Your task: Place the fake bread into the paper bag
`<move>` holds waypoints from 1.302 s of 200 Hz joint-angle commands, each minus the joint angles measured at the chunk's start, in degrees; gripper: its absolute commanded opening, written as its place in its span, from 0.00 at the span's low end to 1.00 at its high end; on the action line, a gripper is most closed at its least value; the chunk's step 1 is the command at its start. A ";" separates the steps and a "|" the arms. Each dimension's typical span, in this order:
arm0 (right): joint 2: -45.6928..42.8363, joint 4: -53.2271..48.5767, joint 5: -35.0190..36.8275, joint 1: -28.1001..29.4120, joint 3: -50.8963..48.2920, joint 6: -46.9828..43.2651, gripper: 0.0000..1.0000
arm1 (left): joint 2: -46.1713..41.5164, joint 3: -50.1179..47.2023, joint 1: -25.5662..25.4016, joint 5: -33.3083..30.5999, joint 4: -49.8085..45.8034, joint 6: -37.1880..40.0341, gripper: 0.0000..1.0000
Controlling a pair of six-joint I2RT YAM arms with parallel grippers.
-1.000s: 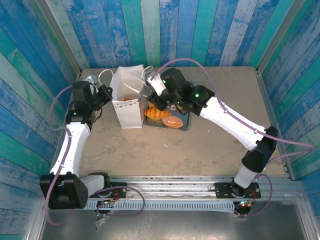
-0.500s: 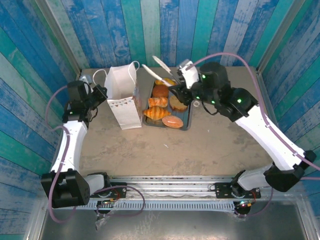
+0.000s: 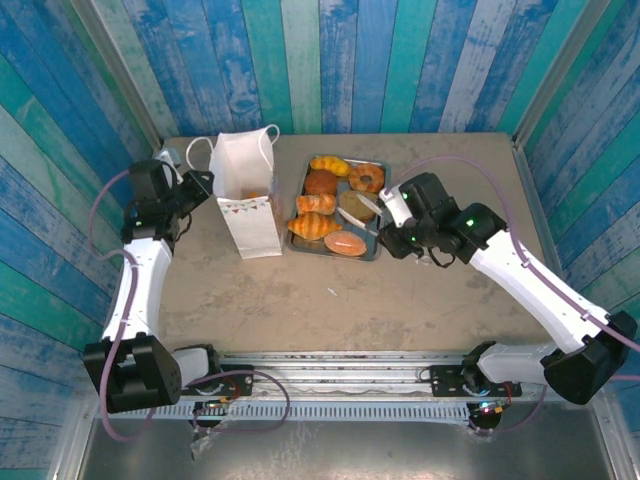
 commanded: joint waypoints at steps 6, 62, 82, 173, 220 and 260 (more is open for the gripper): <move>1.27 -1.35 0.06 0.06 -2.00 1.63 0.54 | -0.63 1.20 0.30 3.00 2.07 0.52 0.36; 8.27 -2.21 0.40 -0.02 -2.41 -0.55 0.60 | -3.39 1.29 0.39 3.43 1.11 1.43 0.62; 10.09 -1.84 0.21 -0.09 -2.47 -1.64 0.63 | -5.03 1.53 0.36 1.73 0.06 3.09 0.64; 14.69 1.38 -3.54 -1.44 -2.06 -4.16 0.70 | -12.06 -0.51 0.39 -4.25 -1.24 8.67 0.73; 17.53 2.18 -4.71 -2.20 -1.72 -5.05 0.72 | -12.28 0.74 0.39 -5.96 -2.26 9.83 0.73; 19.53 3.12 -5.23 -2.58 -1.72 -5.23 0.72 | -12.74 0.94 0.39 -6.79 -2.98 10.32 0.73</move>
